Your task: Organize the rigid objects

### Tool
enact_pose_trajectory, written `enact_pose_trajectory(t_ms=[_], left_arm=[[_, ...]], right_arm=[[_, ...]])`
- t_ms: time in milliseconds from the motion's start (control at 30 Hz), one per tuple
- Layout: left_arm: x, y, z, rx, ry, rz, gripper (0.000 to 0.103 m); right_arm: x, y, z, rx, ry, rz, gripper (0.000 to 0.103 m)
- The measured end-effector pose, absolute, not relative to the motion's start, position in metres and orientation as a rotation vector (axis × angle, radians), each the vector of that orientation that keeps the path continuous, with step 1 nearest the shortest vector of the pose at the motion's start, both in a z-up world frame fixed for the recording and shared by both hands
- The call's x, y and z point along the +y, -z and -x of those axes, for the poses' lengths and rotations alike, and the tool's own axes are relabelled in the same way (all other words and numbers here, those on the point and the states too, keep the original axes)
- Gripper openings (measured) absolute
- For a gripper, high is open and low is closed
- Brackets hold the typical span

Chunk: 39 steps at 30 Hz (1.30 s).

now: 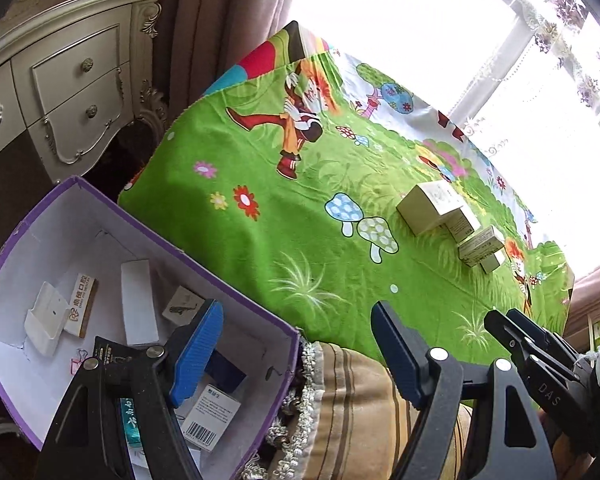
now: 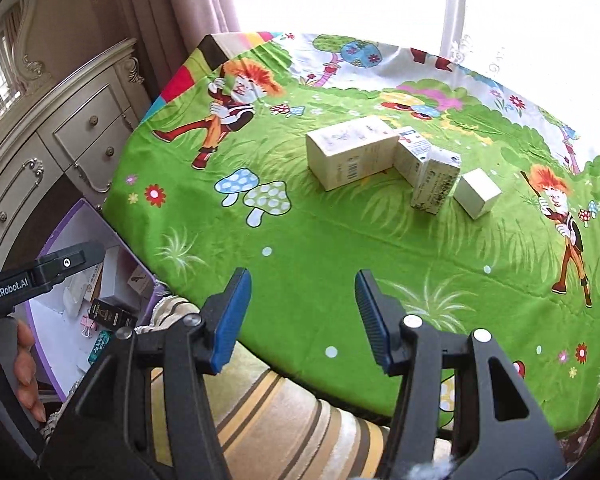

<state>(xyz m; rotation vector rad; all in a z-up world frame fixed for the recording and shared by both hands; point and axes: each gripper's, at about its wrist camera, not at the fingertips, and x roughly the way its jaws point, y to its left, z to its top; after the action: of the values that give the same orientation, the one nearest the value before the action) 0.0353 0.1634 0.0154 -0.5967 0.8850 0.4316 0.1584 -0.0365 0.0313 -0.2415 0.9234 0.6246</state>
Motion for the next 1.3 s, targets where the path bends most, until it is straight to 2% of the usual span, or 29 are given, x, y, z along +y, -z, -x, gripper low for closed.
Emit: enact_pose_trajectory(t_ms=[400, 800, 933, 1300], left_arm=[[0.117, -0.020, -0.122, 0.930, -0.305, 0.442, 0.078], [0.112, -0.020, -0.196, 0.912, -0.206, 0.272, 0.079], [0.105, -0.015, -0.225, 0.948, -0.138, 0.164, 0.082], [0.096, 0.008, -0.284, 0.986, -0.041, -0.020, 0.082]], right_arm=[[-0.066, -0.016, -0.216, 0.937, -0.438, 0.143, 0.058], [-0.062, -0.005, -0.275, 0.924, -0.315, 0.063, 0.058], [-0.056, 0.004, -0.285, 0.918, -0.293, 0.065, 0.058], [-0.052, 0.027, -0.307, 0.915, -0.261, 0.079, 0.058]])
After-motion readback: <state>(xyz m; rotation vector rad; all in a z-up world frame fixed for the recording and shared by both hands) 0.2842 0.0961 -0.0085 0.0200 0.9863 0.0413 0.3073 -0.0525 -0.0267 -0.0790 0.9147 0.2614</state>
